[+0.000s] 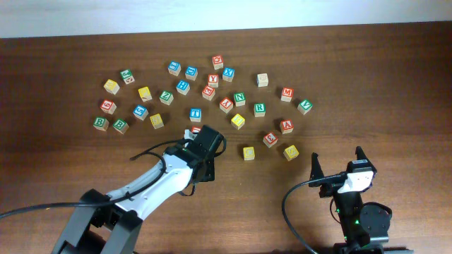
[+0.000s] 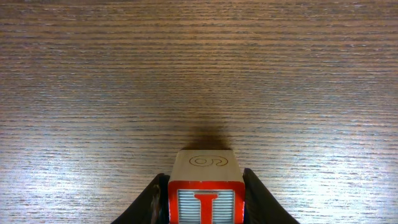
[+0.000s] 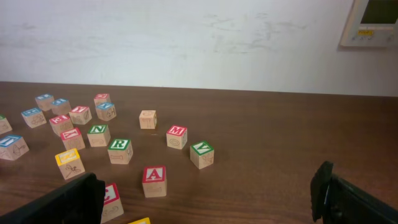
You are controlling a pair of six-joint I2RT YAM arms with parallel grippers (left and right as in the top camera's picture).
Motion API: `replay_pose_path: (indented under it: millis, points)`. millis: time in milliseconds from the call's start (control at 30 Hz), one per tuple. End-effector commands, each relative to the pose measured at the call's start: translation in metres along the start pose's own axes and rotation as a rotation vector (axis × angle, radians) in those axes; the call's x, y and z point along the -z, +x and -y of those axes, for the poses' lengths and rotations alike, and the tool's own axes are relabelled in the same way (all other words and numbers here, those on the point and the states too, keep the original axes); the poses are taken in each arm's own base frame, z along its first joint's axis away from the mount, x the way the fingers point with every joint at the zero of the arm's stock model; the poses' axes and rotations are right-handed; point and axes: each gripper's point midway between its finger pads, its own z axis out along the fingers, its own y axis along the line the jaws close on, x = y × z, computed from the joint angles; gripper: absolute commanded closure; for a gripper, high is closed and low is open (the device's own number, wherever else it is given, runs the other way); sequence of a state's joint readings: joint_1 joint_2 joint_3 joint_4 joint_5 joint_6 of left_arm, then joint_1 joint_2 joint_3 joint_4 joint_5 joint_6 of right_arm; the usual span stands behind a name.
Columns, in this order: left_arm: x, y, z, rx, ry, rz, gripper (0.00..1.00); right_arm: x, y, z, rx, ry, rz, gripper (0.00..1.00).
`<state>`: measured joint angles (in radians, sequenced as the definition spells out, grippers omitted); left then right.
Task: Spell out ICRA
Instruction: 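Set the I block down, open the left gripper and lift away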
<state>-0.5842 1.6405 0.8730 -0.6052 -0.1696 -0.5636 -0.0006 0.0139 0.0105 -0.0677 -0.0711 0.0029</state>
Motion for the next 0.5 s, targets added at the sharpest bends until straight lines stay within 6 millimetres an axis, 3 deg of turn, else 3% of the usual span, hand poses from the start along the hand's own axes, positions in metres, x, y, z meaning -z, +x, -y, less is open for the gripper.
replay_pose_path:
  millis: [0, 33, 200, 300, 400, 467]
  points:
    - [-0.003, 0.004, -0.002, -0.023, -0.012, -0.012, 0.67, 0.0, 0.002, 0.001, -0.002, 0.004, -0.004, 0.02]
    - [-0.003, 0.004, -0.002, -0.022, -0.011, -0.011, 0.64, 0.0, 0.002, 0.001, -0.002, 0.004, -0.004, 0.02]
    - [-0.003, 0.003, -0.002, -0.022, -0.011, -0.011, 0.28, 0.0, 0.002, 0.001, -0.002, 0.004, -0.004, 0.02]
    - [0.004, -0.005, 0.002, -0.02, -0.004, 0.0, 0.27, 0.0, 0.002, 0.001, -0.002, 0.004, -0.004, 0.02]
    - [0.032, -0.024, 0.009, -0.016, 0.007, 0.016, 0.26, 0.0, 0.002, 0.001, -0.002, 0.004, -0.004, 0.02]
    - [0.063, -0.043, 0.014, -0.009, 0.028, 0.051, 0.25, 0.0, 0.002, 0.001, -0.002, 0.004, -0.004, 0.02]
